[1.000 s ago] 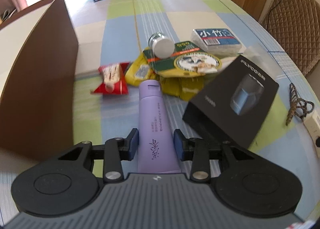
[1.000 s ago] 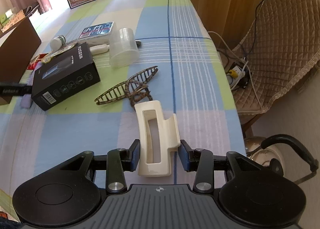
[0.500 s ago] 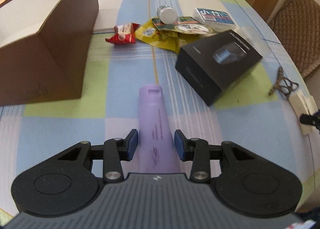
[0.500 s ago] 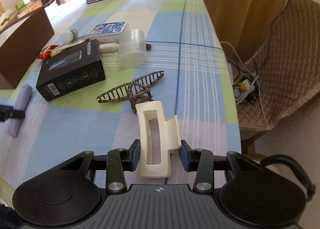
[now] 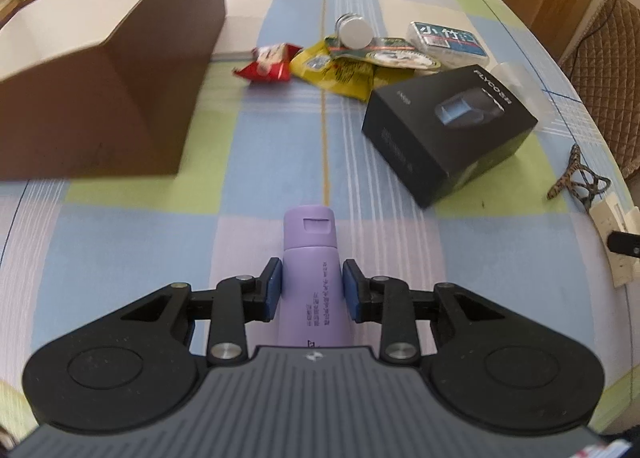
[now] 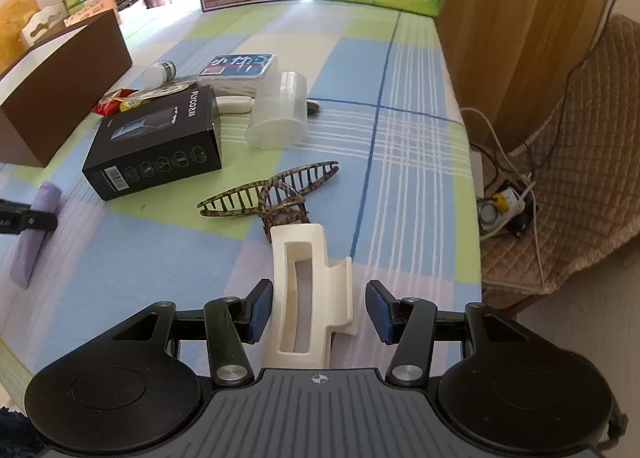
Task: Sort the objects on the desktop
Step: 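Grasp the purple tube with the left tool while the right tool holds the clip, then carry the tube and clip into the brown box with both tools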
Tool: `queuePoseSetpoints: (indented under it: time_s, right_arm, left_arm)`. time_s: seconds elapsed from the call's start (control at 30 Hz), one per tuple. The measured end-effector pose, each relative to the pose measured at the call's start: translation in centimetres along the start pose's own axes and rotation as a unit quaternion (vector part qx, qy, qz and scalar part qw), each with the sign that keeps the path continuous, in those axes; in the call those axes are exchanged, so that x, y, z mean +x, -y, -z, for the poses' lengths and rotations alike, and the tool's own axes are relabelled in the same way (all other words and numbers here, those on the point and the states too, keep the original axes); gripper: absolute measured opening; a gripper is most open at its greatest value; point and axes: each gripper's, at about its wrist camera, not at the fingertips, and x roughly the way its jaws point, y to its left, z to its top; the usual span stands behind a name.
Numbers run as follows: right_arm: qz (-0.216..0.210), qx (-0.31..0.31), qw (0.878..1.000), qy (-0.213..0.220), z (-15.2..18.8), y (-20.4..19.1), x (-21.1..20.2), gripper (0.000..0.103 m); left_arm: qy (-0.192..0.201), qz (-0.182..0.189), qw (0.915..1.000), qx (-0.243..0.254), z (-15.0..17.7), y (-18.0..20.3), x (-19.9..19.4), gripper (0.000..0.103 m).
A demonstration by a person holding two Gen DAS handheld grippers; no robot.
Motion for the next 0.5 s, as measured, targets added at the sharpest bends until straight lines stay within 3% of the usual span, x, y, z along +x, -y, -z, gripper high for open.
queuePoseSetpoints:
  time_s: [0.23, 0.5]
  right_arm:
    - [0.015, -0.040, 0.999, -0.012, 0.3, -0.7, 0.2, 0.039]
    - [0.013, 0.001, 1.000, -0.009, -0.5, -1.4, -1.8, 0.039]
  left_arm:
    - [0.006, 0.006, 0.9998, -0.018, 1.4, -0.7, -2.2, 0.027]
    - [0.024, 0.039, 0.9990, 0.002, 0.8, -1.6, -4.1, 0.027]
